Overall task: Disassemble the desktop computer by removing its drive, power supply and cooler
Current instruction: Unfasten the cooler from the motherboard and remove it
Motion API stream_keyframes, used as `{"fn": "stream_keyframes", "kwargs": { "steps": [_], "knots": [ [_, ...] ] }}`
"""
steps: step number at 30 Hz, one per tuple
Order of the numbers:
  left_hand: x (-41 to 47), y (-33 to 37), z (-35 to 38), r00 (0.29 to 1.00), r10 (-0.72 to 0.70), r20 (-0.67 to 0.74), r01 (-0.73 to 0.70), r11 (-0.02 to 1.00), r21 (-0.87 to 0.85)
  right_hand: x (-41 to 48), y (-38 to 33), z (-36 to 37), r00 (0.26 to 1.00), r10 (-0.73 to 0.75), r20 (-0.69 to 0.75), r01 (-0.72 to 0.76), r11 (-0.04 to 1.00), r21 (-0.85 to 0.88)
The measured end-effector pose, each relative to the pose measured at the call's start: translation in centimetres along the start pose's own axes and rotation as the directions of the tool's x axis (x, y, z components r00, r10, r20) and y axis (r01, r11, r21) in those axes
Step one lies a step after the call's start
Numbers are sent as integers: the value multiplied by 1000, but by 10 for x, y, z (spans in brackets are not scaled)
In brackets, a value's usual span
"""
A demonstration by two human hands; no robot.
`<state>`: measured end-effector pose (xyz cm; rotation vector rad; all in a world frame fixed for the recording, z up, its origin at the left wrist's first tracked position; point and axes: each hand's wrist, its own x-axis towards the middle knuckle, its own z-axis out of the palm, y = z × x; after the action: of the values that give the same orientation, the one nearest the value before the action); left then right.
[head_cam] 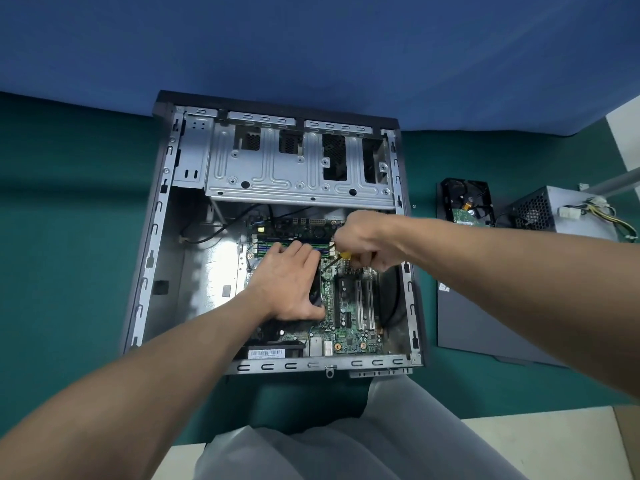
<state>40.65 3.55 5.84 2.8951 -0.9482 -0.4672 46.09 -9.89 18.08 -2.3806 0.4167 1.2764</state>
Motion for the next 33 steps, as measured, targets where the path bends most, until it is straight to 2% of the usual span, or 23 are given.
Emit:
{"fn": "stream_keyframes", "kwargs": {
  "steps": [2, 4, 6, 8, 11, 12, 13, 14, 16, 17, 18, 19, 20, 21, 23, 26, 28, 31, 33],
  "knots": [
    [0, 0, 1, 1000, -2, -1, 2, 1000, -5, 1, -1, 1, 999, 16, 41, -15, 999, -34],
    [1, 0, 2, 1000, -5, -7, 5, 1000, -1, 1, -2, 2, 990, -136, -33, 119, 946, -302],
    [1, 0, 2, 1000, -6, -12, 6, 1000, 2, -6, -2, 3, 942, -334, -32, 240, 738, -631],
    [1, 0, 1, 1000, -7, -17, 7, 1000, 5, -12, 4, 2, 870, -492, 45, 317, 487, -813],
    [1, 0, 1, 1000, -5, -14, 5, 1000, -1, -16, 11, 0, 720, -644, 259, 360, 27, -933],
    [1, 0, 1, 1000, -5, -14, 5, 1000, -3, -15, 11, 1, 692, -657, 299, 374, -28, -927],
    [0, 0, 1, 1000, -6, -14, 6, 1000, -4, -15, 11, 1, 692, -663, 286, 398, 20, -917],
    [0, 1, 1, 1000, -8, -16, 8, 1000, -5, -14, 10, 3, 707, -669, 229, 433, 154, -888],
    [0, 1, 0, 1000, -10, -26, 10, 1000, -3, -9, 9, 7, 814, -581, 1, 422, 590, -689],
    [0, 0, 0, 1000, -8, -24, 8, 1000, 1, -5, 8, 6, 888, -450, -93, 358, 804, -476],
    [0, 0, 0, 1000, -5, -22, 5, 1000, 3, -2, 7, 3, 957, -266, -116, 239, 949, -206],
    [0, 0, 0, 1000, -3, -23, 3, 1000, 2, 0, 7, 1, 997, -69, -37, 71, 996, 50],
    [-1, 0, 0, 1000, -3, -27, 3, 1000, 1, 1, 7, -2, 992, 79, 96, -94, 981, 169],
    [-1, 0, 0, 1000, -4, -29, 4, 1000, 4, 1, 7, -3, 965, 165, 206, -202, 963, 178],
    [0, 0, 1, 1000, -8, -26, 8, 1000, 6, 4, 7, 1, 942, 219, 256, -250, 963, 96],
    [1, 0, 2, 1000, -10, -21, 10, 1000, 4, -1, 0, 6, 985, 104, 137, -96, 993, -64],
    [1, 0, 2, 1000, -9, -24, 9, 1000, -1, -8, -3, 8, 996, -60, 66, 79, 938, -339],
    [2, 0, 3, 999, -12, -32, 12, 1000, -5, -18, -2, 6, 942, -332, 48, 254, 615, -747],
    [1, 1, 3, 999, -17, -31, 17, 1000, -8, -21, 2, 5, 886, -449, 118, 275, 301, -913]
  ]
}}
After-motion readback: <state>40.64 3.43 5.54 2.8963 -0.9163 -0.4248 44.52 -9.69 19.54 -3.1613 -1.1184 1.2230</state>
